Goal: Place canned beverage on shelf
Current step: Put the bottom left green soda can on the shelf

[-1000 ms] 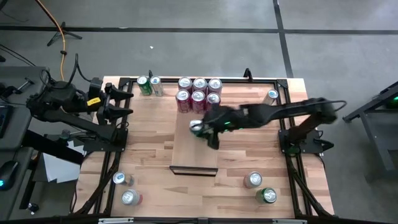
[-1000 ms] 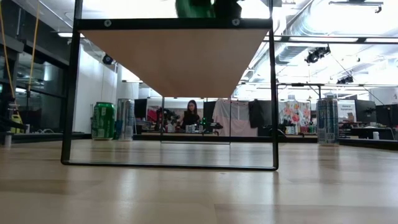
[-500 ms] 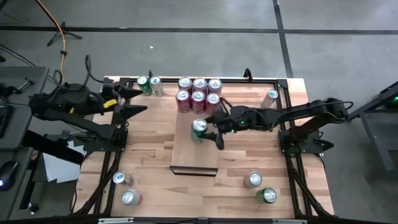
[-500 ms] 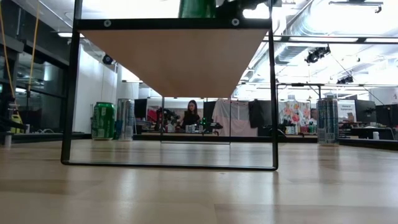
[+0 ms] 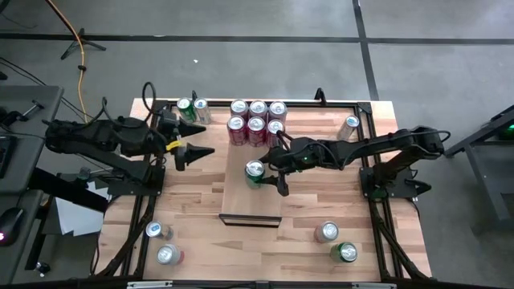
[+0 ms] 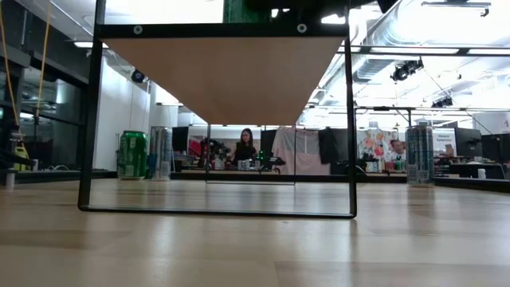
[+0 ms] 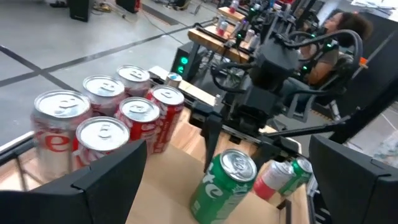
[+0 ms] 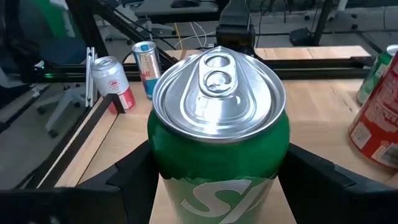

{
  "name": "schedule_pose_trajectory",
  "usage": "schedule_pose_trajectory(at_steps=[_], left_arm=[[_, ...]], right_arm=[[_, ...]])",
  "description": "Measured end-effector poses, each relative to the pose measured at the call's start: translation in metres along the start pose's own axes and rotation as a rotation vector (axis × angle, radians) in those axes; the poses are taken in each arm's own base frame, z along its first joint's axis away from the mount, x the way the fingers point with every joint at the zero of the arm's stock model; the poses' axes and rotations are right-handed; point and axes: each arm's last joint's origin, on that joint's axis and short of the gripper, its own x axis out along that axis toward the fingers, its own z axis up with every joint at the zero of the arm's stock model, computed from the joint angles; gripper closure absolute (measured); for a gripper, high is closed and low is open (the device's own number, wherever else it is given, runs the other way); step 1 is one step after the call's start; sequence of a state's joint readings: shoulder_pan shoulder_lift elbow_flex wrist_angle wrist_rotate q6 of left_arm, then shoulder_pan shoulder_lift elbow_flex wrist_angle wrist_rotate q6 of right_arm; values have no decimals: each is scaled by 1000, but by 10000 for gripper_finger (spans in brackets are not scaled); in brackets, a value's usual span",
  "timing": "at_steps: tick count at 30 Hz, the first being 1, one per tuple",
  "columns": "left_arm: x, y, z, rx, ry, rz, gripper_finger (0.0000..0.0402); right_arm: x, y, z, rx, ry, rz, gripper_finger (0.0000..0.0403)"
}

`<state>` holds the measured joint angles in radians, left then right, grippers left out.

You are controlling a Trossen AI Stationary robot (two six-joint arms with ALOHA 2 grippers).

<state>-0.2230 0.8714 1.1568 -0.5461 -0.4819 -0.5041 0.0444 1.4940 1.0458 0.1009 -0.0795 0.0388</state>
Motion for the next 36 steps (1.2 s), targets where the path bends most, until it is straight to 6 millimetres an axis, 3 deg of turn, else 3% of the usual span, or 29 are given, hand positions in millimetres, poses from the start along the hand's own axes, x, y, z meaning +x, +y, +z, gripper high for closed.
schedule_pose_trajectory(at_steps=[9, 21, 36], left_arm=[[4, -3, 0, -4, -5, -13, 23], [3, -2, 0, 22, -4, -12, 23], [3, -3, 0, 41, 5, -28, 23]], right_arm=[[0, 0, 0, -42, -2, -4, 77], [-1, 0, 2, 74, -11, -4, 70], [-1, 0, 1, 85, -8, -5, 68]])
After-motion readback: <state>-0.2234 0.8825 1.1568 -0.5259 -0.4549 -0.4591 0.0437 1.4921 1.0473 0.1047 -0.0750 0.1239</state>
